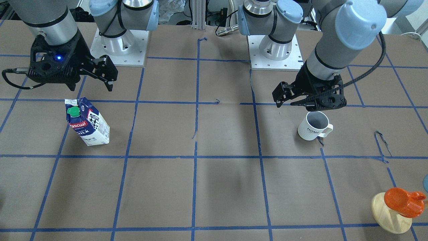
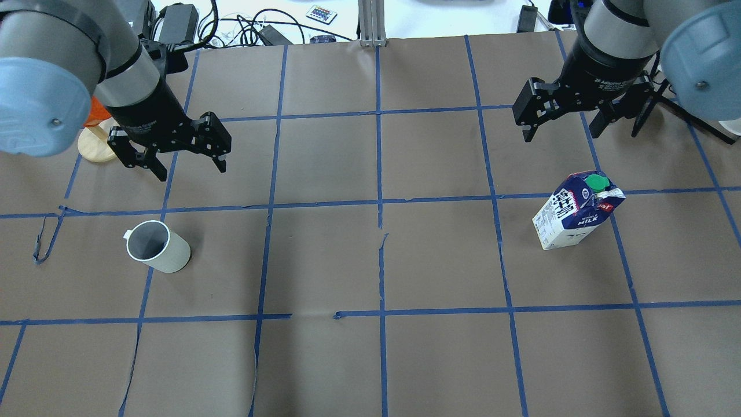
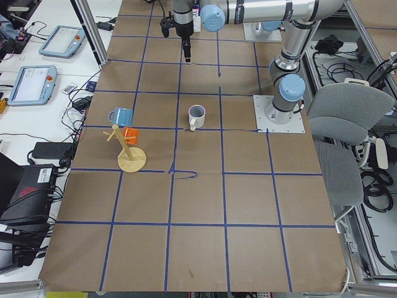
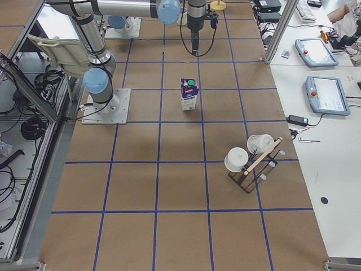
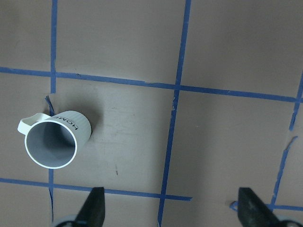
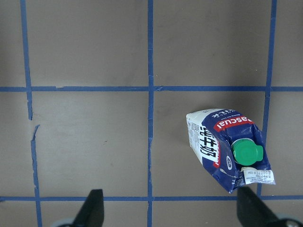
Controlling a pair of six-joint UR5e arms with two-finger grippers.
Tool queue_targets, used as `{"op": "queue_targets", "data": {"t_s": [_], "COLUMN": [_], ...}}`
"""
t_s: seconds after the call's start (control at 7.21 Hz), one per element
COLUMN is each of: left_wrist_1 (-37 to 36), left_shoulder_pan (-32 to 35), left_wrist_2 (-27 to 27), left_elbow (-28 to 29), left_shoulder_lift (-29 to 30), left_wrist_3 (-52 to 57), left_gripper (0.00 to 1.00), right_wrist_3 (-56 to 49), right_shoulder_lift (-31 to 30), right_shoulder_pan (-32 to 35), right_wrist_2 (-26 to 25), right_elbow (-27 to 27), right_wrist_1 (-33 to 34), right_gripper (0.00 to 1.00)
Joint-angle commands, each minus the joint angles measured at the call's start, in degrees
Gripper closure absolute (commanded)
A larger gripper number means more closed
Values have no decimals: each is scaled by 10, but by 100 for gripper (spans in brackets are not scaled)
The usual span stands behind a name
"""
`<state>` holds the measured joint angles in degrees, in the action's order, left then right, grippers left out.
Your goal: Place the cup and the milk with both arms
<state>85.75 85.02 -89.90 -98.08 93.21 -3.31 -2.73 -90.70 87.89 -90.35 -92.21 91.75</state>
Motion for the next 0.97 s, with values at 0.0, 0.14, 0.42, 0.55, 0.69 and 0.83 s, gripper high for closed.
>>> {"op": "queue_targets", "data": {"t_s": [0.0, 0.14, 0.42, 0.55, 0.69, 0.83], "left_wrist_1": [-128, -161, -165, -166, -166, -166], "left_shoulder_pan": [-18, -23, -26, -36, -72, -96], "left_wrist_2": [-12, -38, -42, -44, -43, -49], "left_elbow": [-100, -128, -133, -132, -138, -148], "left_shoulder_lift": [26, 42, 50, 50, 50, 48], "left_wrist_3": [2, 2, 8, 45, 76, 119], "left_gripper": [0, 0, 0, 0, 0, 0], "right_wrist_3": [1, 0, -1, 0, 0, 0], "right_shoulder_lift": [0, 0, 0, 0, 0, 0], "right_shoulder_pan": [0, 0, 0, 0, 0, 0], "right_wrist_2": [0, 0, 0, 0, 2, 0], "right_elbow": [-3, -3, -4, -5, -5, -6], "right_wrist_1": [2, 1, 0, 1, 2, 1], "right_gripper": [0, 0, 0, 0, 0, 0]}}
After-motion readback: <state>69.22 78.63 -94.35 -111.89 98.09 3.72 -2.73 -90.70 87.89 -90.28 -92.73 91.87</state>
